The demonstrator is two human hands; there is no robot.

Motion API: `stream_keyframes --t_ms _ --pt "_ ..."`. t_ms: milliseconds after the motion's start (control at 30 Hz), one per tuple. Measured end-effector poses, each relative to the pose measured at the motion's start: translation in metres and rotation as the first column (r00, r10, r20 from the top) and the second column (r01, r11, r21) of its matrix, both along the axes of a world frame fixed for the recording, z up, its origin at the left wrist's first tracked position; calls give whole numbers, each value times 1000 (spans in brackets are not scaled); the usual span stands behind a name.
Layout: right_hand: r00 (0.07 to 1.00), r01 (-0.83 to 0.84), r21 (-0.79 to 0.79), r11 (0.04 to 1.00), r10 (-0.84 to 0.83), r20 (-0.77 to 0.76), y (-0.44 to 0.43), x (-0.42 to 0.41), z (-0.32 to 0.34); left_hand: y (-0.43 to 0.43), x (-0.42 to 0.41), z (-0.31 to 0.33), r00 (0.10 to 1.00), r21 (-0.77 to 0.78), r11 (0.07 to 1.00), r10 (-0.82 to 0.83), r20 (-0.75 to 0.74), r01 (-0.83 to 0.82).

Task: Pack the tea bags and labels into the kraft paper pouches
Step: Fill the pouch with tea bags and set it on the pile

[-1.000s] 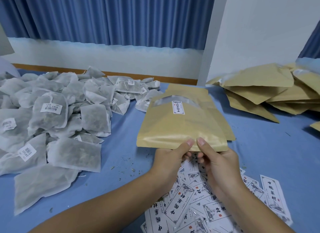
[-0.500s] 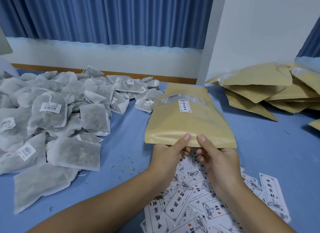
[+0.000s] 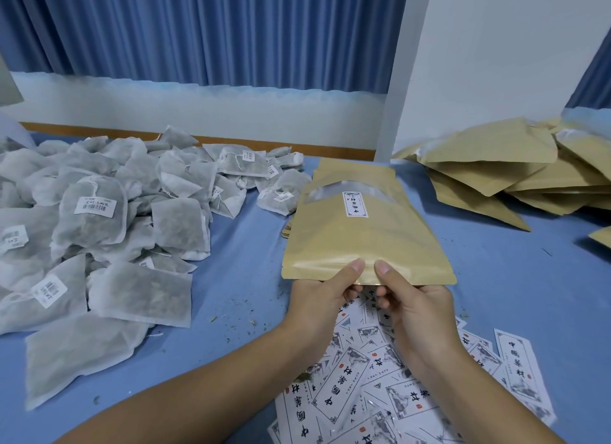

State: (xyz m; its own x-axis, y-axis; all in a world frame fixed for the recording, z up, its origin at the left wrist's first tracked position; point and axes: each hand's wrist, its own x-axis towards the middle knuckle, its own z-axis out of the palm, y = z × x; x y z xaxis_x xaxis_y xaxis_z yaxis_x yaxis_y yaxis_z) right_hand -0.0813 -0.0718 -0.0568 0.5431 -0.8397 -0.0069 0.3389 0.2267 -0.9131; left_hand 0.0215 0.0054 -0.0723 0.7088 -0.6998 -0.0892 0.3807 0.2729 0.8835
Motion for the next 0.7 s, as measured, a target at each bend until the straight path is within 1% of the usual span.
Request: stream_keyframes --t_ms 100,300,367,433,500,567,633,700 --pt "1000 15 8 1000 -15 4 -1 0 -1 -2 1 -1 1000 18 1000 -5 -3 5" --pt "999 -8 12 1000 8 34 1 3 -1 -1 1 3 1000 -64 998 -14 22 16" --pt "998 25 3 1000 -25 56 0 3 0 0 0 4 1000 -84 996 27 -16 -28" --pt "993 86 45 995 -89 80 -3 2 2 1 1 3 994 -74 992 102 -45 -105" --pt "990 101 95 990 -110 87 -6 0 2 1 3 1 991 -48 990 132 -14 -132" --pt "995 52 128 990 -62 82 -6 0 2 1 3 0 994 -29 994 105 37 -104" --pt "999 -18 99 995 14 41 -3 2 0 2 1 -1 994 -5 999 50 98 -49" --pt "999 -32 62 998 32 10 -1 3 -1 3 -1 -1 992 4 1000 16 128 -16"
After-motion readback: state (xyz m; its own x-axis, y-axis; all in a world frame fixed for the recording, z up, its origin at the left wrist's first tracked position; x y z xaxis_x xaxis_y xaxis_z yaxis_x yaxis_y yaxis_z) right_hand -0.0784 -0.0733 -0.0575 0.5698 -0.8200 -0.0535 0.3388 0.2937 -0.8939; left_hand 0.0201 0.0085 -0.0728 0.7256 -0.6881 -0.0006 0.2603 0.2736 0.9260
